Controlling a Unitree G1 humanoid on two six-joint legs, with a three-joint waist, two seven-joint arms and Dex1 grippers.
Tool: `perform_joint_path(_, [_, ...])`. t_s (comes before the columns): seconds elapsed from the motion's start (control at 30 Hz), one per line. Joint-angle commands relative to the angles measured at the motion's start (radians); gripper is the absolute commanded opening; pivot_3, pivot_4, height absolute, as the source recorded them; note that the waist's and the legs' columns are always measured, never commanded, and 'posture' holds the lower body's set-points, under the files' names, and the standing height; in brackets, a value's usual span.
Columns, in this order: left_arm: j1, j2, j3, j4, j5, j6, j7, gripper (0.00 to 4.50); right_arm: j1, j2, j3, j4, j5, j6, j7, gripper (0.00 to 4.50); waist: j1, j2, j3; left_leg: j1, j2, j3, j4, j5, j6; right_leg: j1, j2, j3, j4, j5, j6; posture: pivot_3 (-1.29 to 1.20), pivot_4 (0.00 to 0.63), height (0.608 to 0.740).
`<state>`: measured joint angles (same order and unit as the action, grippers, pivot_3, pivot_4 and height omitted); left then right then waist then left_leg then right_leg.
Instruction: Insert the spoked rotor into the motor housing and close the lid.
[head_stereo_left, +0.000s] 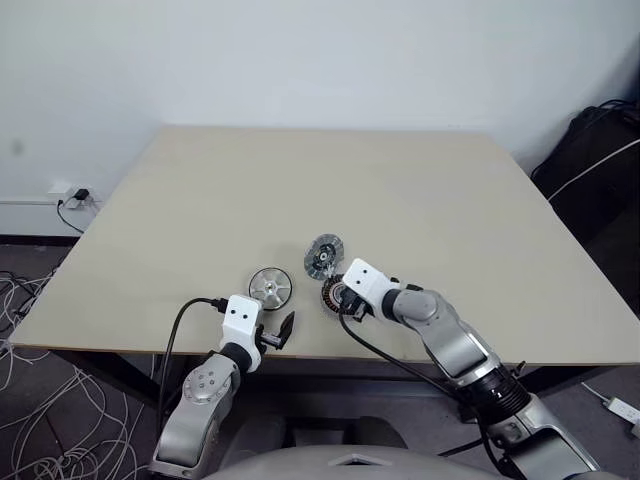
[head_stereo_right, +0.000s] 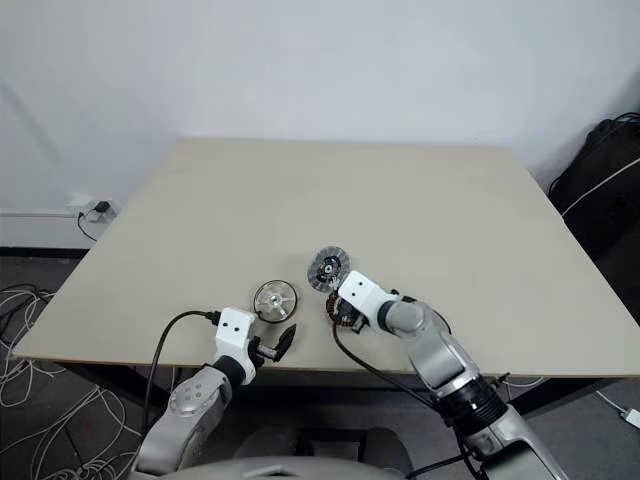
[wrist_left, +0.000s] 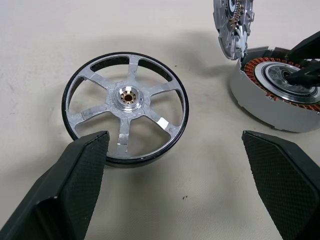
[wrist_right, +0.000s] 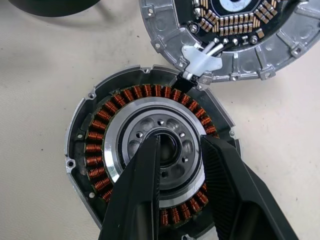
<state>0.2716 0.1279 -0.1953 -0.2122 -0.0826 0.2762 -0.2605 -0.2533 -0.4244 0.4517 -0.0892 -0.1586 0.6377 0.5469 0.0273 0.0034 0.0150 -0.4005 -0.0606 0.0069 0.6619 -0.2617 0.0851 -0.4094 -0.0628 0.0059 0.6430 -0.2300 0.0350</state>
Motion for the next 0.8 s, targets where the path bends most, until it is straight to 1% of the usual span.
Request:
perform_joint_path(0.03, [-0.006,-0.007,0.003,-0.017,-0.003,-0.023,0.005,4.5,-0.03,-0.001,0.005,0.007,-0.019,-0.029,0.01,1.34,0.0,0.0,0.0,0.0,0.0,0.0,0.0,0.0,0.0,0.0,0.0,0.0,0.0,0.0,0.0,0.0,0.0,0.74])
perform_joint_path(0.37, [-0.001,-0.013,0.004,-0.018,-0.001,-0.028,0.008,4.5,-0.056,0.004,0.013,0.054,-0.032,-0.043,0.042,1.34,-0.006,0.0,0.0,0.0,0.0,0.0,0.001,0.0,0.0,0.0,0.0,0.0,0.001,0.0,0.0,0.0,0.0,0.74])
perform_joint_path(0.43, [-0.001,-0.013,0.005,-0.018,-0.001,-0.028,0.009,4.5,-0.057,0.008,0.008,0.062,-0.03,-0.041,0.046,0.99,-0.007,0.0,0.0,0.0,0.0,0.0,0.001,0.0,0.0,0.0,0.0,0.0,0.001,0.0,0.0,0.0,0.0,0.74])
perform_joint_path(0.5, [0.0,-0.012,0.006,-0.019,-0.001,-0.029,0.009,4.5,-0.055,0.012,0.003,0.066,-0.025,-0.038,0.049,0.52,-0.008,0.0,0.0,0.0,0.0,0.0,0.001,0.0,0.0,0.0,0.0,0.0,0.001,0.0,0.0,0.0,0.0,0.74])
perform_joint_path(0.53, [0.0,-0.012,0.006,-0.02,-0.001,-0.028,0.009,4.5,-0.054,0.015,0.0,0.068,-0.024,-0.037,0.05,0.18,-0.009,0.0,0.0,0.0,0.0,0.0,0.001,0.0,0.0,0.0,0.0,0.0,0.001,0.0,0.0,0.0,0.0,0.74])
perform_joint_path(0.57, [0.0,-0.012,0.006,-0.021,-0.001,-0.028,0.009,4.5,-0.053,0.016,-0.002,0.07,-0.024,-0.037,0.051,0.01,-0.01,-0.001,-0.001,0.0,0.0,0.0,0.001,0.0,0.0,0.0,0.0,0.0,0.001,0.0,0.0,0.0,0.0,0.74])
perform_joint_path(0.8, [-0.004,-0.01,0.006,-0.023,-0.002,-0.023,0.006,4.5,-0.044,0.017,-0.009,0.068,-0.026,-0.038,0.053,0.01,-0.011,-0.001,-0.001,0.002,0.0,0.0,0.001,0.0,0.0,0.002,0.0,0.0,0.001,0.001,0.0,0.0,0.0,0.74])
